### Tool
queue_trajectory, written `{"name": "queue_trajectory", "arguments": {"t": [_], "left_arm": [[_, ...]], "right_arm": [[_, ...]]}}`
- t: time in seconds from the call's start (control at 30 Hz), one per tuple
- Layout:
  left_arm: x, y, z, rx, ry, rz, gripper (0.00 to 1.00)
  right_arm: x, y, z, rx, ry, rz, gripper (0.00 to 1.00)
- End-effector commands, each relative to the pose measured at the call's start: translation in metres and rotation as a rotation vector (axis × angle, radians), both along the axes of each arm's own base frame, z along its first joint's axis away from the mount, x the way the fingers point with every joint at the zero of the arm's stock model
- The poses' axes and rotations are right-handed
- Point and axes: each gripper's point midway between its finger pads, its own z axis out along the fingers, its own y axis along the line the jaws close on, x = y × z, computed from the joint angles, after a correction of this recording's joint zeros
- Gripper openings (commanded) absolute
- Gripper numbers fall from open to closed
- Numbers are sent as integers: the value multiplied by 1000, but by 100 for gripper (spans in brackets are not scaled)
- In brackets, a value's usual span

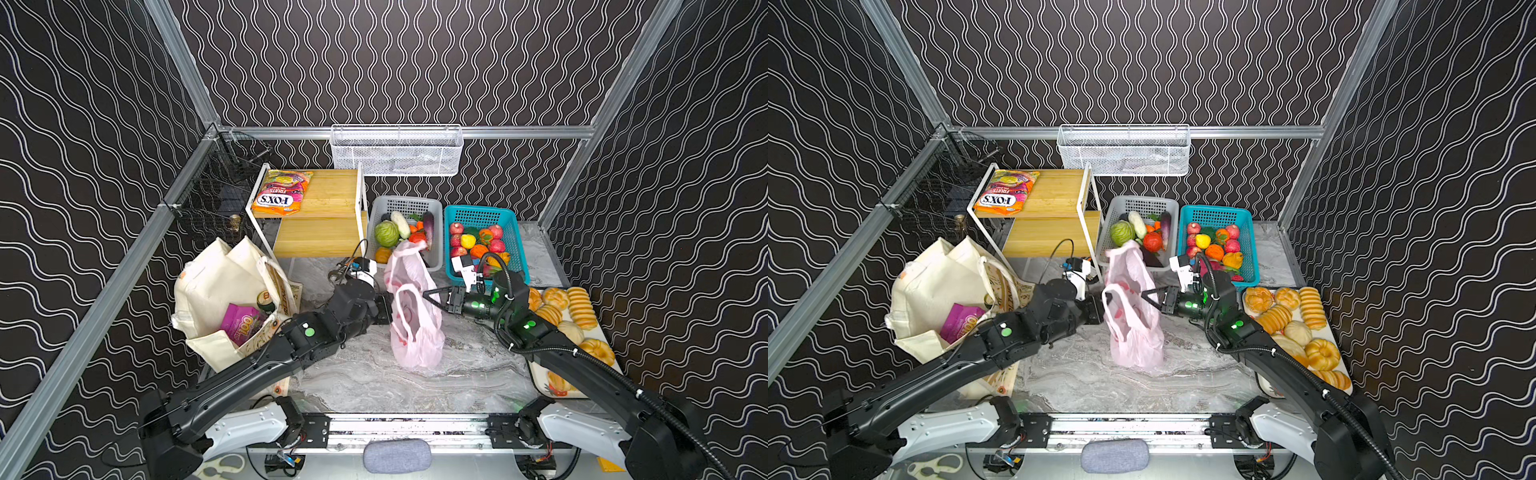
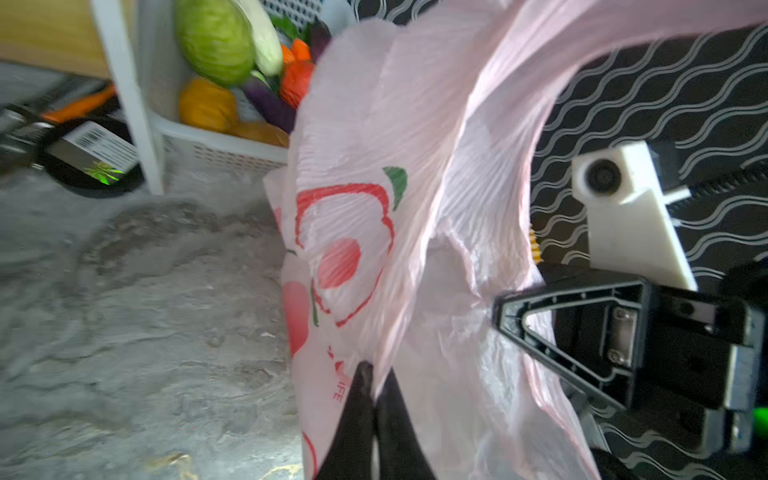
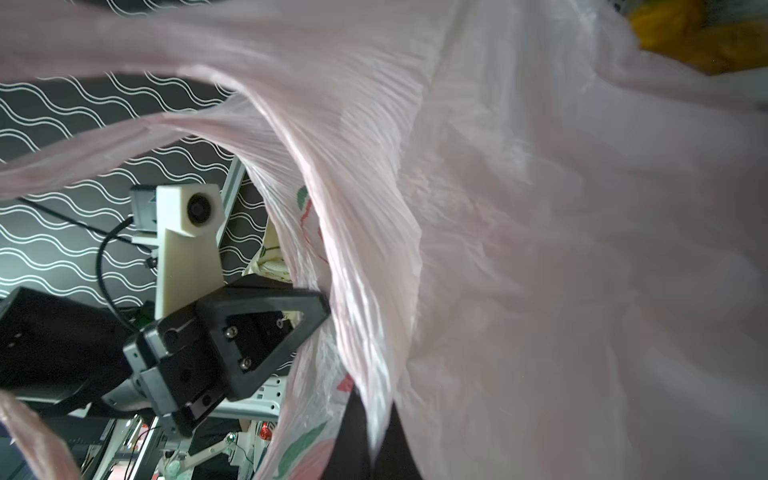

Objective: Place the mixed food into the grocery bags and tie them
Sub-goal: 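Lift the pink bag open with right gripper while left grasps its other side, then release the bag with right gripper and reach into the teal fruit basket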

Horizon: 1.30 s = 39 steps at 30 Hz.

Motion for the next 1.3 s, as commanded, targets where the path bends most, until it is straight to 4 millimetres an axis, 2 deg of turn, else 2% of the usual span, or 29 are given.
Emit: {"name": "queue_trajectory", "arguments": {"t": [0.0,0.03,0.1,0.23,0.3,0.4,0.5,0.6,0.7,0.8,0.83,0.97,1.1,1.27], "left_arm": [[1,57,7,238,-31,158,0],[0,63,15,258,-51,160,0],[-1,66,33,277,-77,134,0],[-3,75,42,363,-22,141,0],[-3,72,43,382,-15,119,0],[-2,51,35,374,10,17,0],[0,36,17,396,84,-18,0],[6,26,2,391,113,-20,0],[15,17,-4,352,131,-28,0],[23,11,-12,334,150,-41,0],[26,9,-14,332,153,-48,0],[33,7,-23,352,181,-61,0],[36,3,-32,351,210,-76,0],[33,7,-43,313,265,-44,0]], "right_arm": [[24,-28,-38,-204,120,-196,5],[27,-33,-43,-239,135,-215,5],[29,-28,-43,-266,126,-176,6],[31,-17,-41,-286,116,-99,8],[30,-12,-40,-291,95,-55,12],[24,-1,-25,-239,27,29,27],[28,-6,-18,-254,-30,5,48],[42,-28,-17,-323,-71,-108,56],[56,-55,-16,-408,-91,-227,58],[79,-102,-27,-521,-73,-412,64],[87,-113,-20,-541,-78,-464,65],[112,-161,-32,-597,21,-606,66],[134,-181,-46,-487,102,-625,71],[163,-202,-78,-407,275,-639,77]]}}
